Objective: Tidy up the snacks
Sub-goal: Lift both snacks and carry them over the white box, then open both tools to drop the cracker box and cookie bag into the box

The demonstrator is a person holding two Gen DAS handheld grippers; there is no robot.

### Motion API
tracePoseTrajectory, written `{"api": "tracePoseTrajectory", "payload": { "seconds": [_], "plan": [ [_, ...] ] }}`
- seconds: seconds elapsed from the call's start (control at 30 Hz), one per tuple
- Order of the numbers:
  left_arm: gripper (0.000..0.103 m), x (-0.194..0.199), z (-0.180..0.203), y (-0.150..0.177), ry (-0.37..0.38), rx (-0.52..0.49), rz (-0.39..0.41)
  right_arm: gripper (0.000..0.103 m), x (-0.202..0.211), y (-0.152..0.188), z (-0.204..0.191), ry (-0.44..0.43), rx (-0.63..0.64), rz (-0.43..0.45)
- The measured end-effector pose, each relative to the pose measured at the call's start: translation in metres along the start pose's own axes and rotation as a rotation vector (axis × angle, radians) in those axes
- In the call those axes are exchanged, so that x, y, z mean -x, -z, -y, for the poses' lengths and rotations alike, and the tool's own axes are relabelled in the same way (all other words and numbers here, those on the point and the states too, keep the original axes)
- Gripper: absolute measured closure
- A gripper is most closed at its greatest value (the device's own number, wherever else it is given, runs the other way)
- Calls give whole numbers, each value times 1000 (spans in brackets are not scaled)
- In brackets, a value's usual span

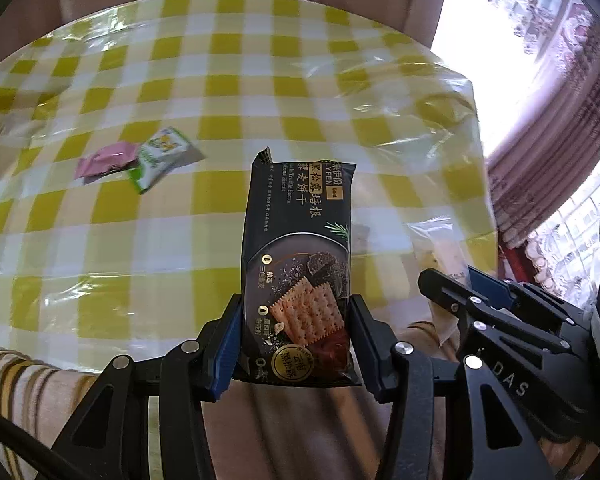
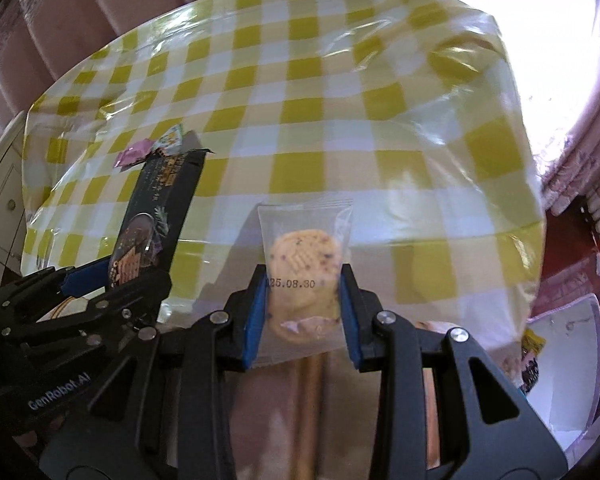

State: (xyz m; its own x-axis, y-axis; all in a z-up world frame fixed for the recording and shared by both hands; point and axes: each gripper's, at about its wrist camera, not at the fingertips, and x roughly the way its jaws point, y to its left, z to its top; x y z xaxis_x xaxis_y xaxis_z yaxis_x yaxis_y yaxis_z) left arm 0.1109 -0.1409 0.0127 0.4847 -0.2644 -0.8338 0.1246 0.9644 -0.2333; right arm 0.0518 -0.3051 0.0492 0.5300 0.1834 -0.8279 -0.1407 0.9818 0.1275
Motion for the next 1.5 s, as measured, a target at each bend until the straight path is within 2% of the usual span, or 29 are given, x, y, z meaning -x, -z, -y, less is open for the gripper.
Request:
{"api": "tracePoseTrajectory", "payload": {
  "seconds": [0.47, 0.8, 1.03, 1.3, 1.37, 1.47, 1.5],
  "plan": [
    [52, -5, 82, 10, 150, -123, -12, 65, 41, 32, 110, 152, -158, 24],
    [52, -15, 152, 29, 258, -261, -70, 65, 52, 67, 184, 282, -269, -20],
    [52, -24, 196, 47, 335, -360, -136, 65, 54, 86, 213, 354, -311, -63],
    [48, -40, 226, 59, 341, -447, -226, 65, 54, 98, 231, 392, -343, -90],
    [39, -43, 226, 59, 333, -451, -236, 60, 54, 97, 233, 395, -353, -90],
    [36, -42, 225, 59, 330, -442, -240, 47, 55, 94, 232, 401, -356, -84],
    [36, -42, 223, 59, 332, -439, -241, 46, 54, 93, 231, 401, -354, -82]
  ]
}}
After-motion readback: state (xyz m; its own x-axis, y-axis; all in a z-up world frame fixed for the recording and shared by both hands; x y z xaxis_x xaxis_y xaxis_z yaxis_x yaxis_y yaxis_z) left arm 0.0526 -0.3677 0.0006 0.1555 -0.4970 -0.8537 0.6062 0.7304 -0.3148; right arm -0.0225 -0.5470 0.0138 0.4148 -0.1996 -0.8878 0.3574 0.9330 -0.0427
